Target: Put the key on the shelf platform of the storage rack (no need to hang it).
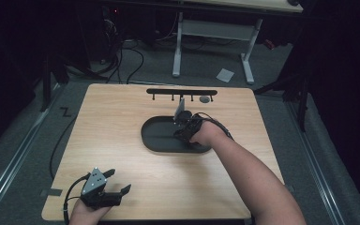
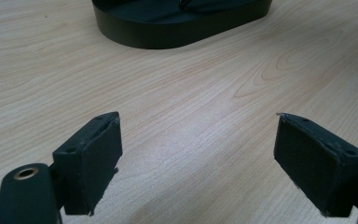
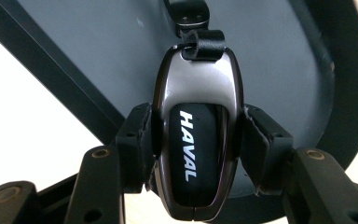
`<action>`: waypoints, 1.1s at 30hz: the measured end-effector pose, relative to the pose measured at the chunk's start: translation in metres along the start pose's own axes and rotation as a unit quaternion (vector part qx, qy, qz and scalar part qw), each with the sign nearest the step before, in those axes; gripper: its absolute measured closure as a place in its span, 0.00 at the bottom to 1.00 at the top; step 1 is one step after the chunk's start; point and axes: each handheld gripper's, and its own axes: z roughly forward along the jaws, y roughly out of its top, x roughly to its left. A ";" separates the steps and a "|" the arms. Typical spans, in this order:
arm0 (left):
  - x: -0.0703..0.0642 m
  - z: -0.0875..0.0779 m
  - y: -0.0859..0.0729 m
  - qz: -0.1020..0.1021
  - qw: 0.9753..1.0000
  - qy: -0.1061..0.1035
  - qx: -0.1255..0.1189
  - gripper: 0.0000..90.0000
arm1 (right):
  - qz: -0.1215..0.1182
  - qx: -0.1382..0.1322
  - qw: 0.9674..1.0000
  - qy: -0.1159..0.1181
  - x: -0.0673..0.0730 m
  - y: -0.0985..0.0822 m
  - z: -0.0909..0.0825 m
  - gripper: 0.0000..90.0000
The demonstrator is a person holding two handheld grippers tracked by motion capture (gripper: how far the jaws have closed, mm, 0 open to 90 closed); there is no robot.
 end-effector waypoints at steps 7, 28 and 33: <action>0.000 0.000 0.000 0.000 1.000 -0.001 0.005 0.18 | 0.011 0.007 1.000 0.001 -0.006 -0.010 0.013 0.54; 0.000 -0.003 -0.002 -0.001 1.000 0.004 0.006 0.18 | 0.016 0.009 1.000 -0.005 -0.011 -0.013 0.033 0.54; 0.000 -0.003 -0.003 -0.001 1.000 0.004 0.007 0.18 | 0.018 0.006 1.000 0.000 -0.012 -0.013 0.034 0.54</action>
